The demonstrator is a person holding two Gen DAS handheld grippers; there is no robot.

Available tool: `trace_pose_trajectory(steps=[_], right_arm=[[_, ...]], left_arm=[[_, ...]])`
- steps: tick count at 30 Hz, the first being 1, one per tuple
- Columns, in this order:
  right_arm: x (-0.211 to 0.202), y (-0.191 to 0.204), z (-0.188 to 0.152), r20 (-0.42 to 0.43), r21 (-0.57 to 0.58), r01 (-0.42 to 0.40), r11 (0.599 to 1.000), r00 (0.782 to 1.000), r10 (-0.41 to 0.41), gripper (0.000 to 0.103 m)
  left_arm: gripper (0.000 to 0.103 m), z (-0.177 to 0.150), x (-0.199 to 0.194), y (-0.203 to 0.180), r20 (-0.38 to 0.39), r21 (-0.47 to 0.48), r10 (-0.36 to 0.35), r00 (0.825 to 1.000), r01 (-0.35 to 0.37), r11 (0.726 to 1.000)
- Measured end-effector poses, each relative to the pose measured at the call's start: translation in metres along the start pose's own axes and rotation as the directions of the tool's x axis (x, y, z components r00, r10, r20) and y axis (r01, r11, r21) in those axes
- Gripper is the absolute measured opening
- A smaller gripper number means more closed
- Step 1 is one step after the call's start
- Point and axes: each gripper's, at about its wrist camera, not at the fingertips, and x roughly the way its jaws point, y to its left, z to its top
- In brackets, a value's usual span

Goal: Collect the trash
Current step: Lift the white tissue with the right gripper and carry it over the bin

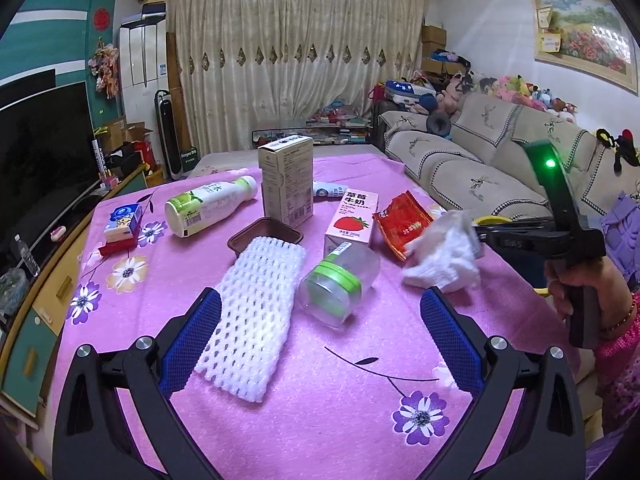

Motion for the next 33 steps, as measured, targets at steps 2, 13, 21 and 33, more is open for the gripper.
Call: trace_pose_trajectory(steps=[2, 13, 21, 33], right_arm=[[0.001, 0.010, 0.009, 0.008, -0.022, -0.021, 1.000, 1.000, 0.022, 0.005], [-0.057, 0.056, 0.043, 0.115, -0.117, -0.164, 0.980, 0.977, 0.177, 0.005], [-0.092, 0.091, 0.066, 0.154, -0.183, -0.290, 0.939, 0.935, 0.319, 0.005], [-0.194, 0.054, 0.083, 0.391, -0.149, -0.201, 0.968, 0.887, 0.245, 0.005]], left_arm=[[0.098, 0.000, -0.001, 0.000, 0.000, 0.002, 0.000, 1.000, 0.000, 1.000], [0.098, -0.003, -0.003, 0.008, 0.004, -0.018, 0.005, 1.000, -0.004, 1.000], [0.098, -0.003, -0.008, 0.006, 0.013, -0.009, 0.006, 1.000, -0.006, 1.000], [0.098, 0.002, -0.006, -0.011, 0.001, 0.011, -0.040, 0.999, 0.040, 0.999]])
